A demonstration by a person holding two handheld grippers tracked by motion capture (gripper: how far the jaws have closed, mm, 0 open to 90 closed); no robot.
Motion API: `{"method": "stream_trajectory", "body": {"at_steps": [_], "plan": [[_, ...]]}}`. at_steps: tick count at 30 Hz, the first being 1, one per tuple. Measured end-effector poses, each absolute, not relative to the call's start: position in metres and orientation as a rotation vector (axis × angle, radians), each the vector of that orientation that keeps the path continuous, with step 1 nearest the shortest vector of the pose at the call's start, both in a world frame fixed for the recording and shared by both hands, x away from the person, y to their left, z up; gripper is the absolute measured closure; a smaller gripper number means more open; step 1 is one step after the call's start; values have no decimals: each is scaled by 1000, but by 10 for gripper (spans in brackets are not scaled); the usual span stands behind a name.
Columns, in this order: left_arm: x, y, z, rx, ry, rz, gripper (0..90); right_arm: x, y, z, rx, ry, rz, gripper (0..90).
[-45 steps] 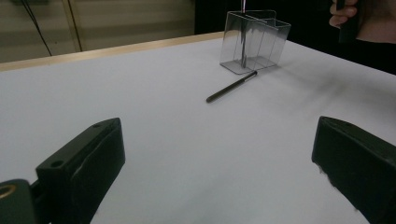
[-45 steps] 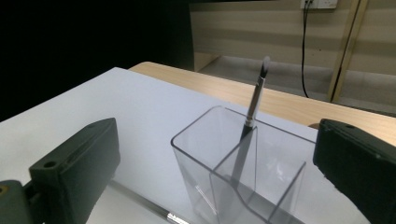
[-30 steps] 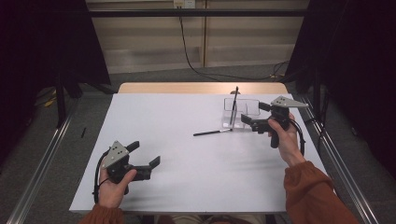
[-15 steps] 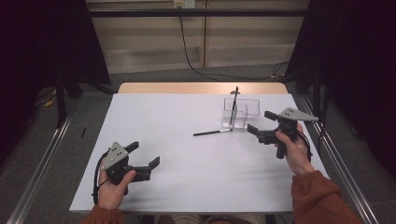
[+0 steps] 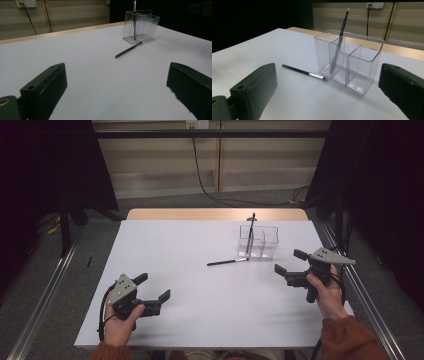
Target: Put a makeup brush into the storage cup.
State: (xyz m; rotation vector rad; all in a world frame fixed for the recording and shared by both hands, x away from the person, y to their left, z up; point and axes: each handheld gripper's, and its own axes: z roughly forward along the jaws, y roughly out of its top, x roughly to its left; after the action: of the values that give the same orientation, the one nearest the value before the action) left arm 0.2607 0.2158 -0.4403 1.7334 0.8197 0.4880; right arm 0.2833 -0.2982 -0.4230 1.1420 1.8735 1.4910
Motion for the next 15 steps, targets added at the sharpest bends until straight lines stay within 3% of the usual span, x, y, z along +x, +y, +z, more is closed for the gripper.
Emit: {"method": "stream_trajectory", "body": {"at_steps": [15], "plan": [[258, 217, -438, 1723, 810, 502, 32, 243, -316, -436, 1189, 1848, 1460, 13]]}}
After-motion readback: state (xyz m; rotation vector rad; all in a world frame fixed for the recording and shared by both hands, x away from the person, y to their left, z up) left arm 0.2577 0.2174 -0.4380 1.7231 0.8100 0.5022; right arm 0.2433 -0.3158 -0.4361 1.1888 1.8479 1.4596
